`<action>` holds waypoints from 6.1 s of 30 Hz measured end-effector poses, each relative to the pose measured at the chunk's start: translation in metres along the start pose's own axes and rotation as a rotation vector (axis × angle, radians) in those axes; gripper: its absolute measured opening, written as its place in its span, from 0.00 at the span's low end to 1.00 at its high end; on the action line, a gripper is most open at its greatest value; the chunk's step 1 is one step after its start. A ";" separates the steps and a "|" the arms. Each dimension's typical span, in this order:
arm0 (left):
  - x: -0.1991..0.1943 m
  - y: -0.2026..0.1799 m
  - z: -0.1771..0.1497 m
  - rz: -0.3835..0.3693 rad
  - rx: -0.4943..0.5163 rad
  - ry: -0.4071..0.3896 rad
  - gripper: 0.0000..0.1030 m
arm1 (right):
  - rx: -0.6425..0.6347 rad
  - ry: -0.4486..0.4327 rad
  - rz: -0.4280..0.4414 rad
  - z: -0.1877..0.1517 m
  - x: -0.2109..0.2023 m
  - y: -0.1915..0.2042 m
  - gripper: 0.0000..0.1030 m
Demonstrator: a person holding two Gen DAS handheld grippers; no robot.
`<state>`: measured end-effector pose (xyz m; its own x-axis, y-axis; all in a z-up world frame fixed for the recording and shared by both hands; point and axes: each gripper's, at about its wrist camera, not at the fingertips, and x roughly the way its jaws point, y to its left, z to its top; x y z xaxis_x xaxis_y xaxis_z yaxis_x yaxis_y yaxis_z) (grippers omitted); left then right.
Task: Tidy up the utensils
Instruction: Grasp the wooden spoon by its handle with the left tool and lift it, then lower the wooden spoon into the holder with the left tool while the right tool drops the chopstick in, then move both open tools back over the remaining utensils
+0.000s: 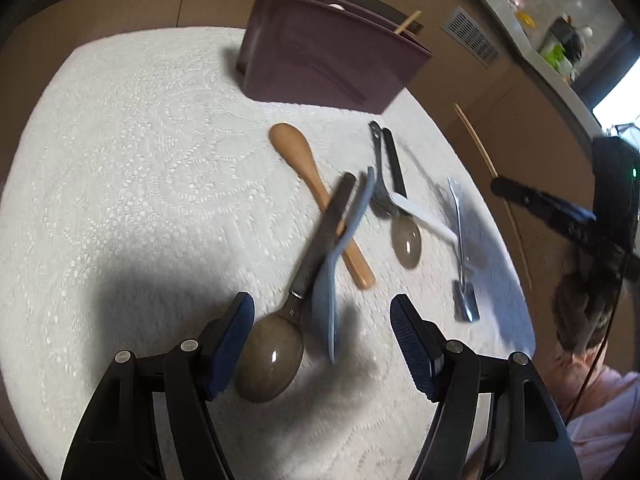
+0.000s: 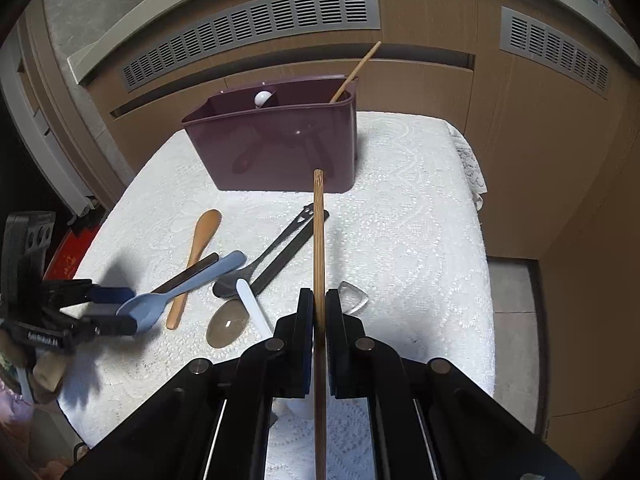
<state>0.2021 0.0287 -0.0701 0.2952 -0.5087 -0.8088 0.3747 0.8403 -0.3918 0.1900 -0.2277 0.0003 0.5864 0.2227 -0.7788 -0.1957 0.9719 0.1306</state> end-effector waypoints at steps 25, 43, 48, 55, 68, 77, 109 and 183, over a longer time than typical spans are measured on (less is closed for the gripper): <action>0.076 -0.037 0.095 0.449 -0.010 -0.088 0.30 | 0.049 -0.097 0.060 -0.008 -0.003 -0.009 0.05; -0.061 -0.047 0.030 0.295 -0.015 -0.519 0.30 | -0.034 0.089 0.160 0.005 0.054 0.032 0.30; -0.069 -0.039 0.024 0.271 -0.023 -0.528 0.30 | -0.146 0.088 0.077 0.008 0.073 0.063 0.29; -0.076 -0.037 0.018 0.240 -0.036 -0.530 0.30 | -0.174 0.101 0.042 0.010 0.084 0.069 0.06; -0.100 -0.072 0.013 0.251 0.029 -0.567 0.30 | -0.092 -0.133 0.077 0.008 -0.030 0.037 0.06; -0.119 -0.095 0.023 0.282 0.089 -0.608 0.30 | -0.061 -0.230 0.073 0.021 -0.064 0.025 0.05; -0.128 -0.072 0.060 0.243 0.092 -0.650 0.30 | -0.112 0.092 -0.031 0.025 0.082 0.016 0.05; -0.038 -0.031 -0.045 0.108 0.102 -0.062 0.68 | -0.139 -0.055 -0.161 -0.048 0.005 0.005 0.95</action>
<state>0.1397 0.0306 -0.0470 0.3906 -0.4300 -0.8140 0.4240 0.8689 -0.2555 0.1543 -0.2257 -0.0326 0.6604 0.0730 -0.7474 -0.2006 0.9762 -0.0819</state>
